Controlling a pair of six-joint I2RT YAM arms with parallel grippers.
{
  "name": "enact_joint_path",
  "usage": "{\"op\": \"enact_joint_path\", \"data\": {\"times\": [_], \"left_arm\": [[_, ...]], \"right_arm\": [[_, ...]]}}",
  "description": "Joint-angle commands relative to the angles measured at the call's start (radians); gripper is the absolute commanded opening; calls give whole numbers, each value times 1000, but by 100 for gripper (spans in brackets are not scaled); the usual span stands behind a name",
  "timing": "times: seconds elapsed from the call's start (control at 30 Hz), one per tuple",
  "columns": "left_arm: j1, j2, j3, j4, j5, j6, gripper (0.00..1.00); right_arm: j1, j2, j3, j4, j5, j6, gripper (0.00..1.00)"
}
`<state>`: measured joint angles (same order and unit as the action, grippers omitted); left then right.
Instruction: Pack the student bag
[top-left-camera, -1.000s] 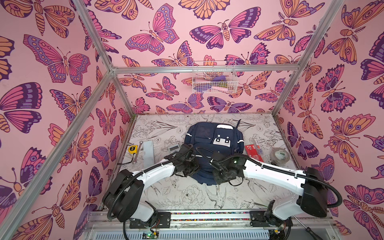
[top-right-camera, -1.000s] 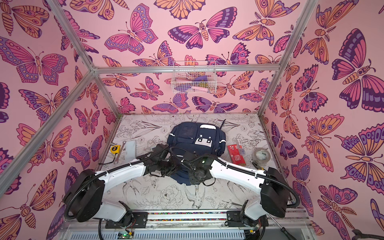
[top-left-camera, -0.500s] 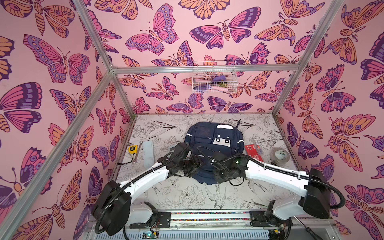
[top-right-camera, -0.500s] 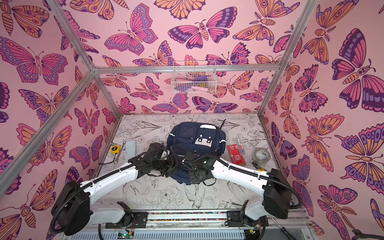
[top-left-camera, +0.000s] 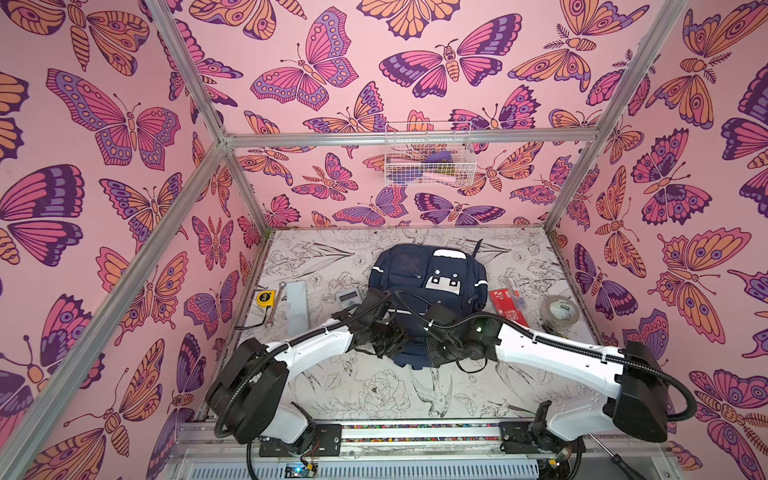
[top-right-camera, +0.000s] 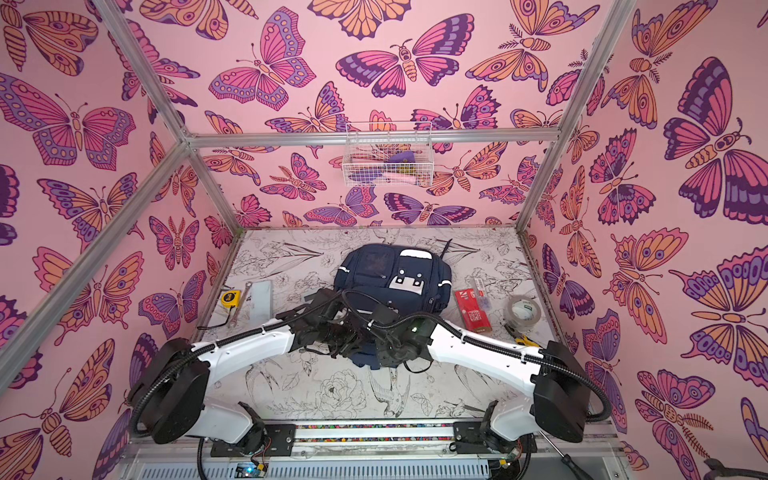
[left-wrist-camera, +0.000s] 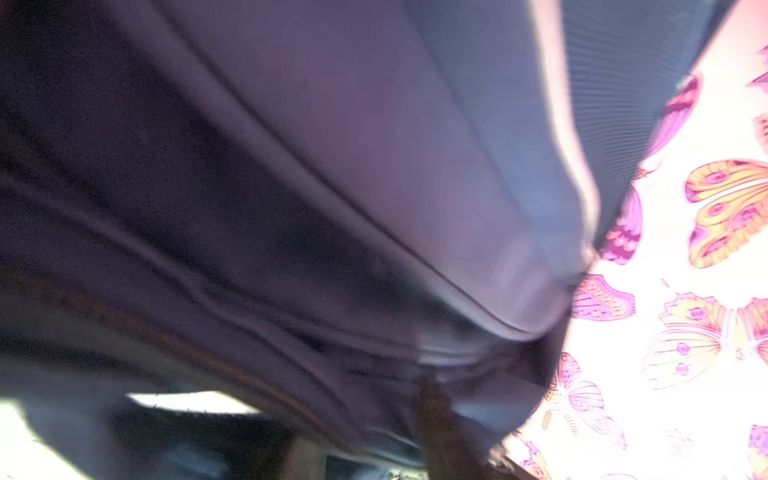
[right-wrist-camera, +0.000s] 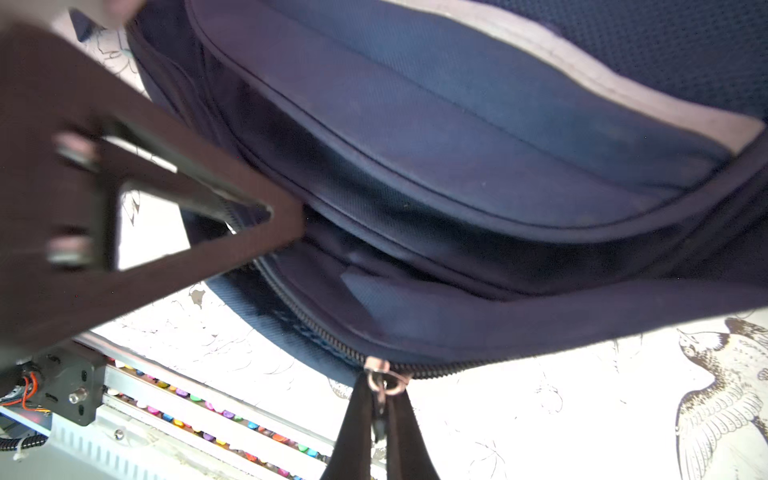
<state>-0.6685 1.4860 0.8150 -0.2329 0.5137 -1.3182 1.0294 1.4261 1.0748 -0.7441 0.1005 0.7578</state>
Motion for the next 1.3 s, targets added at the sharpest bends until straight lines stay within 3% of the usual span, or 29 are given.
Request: {"op": "enact_joint_path", "data": {"times": [0.0,0.03,0.27,0.37,0.8,1.23,1.27], "left_arm": [[7,24,10,29,3,-21,8],[9,21,13,29,-2,-14,0],[32,-40,-5,3,-65,36,0],[36,-68,-8,-23,-84,63,0],[36,-138,-3,-81,-98,144,0],[13,-101,8,-59,-76,152,0],[13,-96,16,-55,-63,160,0]], "right_arm": [[10,-30,17,20,32,-15,0],[11,-33,20,-6,40,-14,0],[-10,-61,31,-240,145,5,0],[-67,-74,-2,-299,174,-8,0],[-404,0,-41,-165,150,-220,0],[-413,93,-23,-84,135,-277,0],[-410,85,-16,-99,127,-275,10]]}}
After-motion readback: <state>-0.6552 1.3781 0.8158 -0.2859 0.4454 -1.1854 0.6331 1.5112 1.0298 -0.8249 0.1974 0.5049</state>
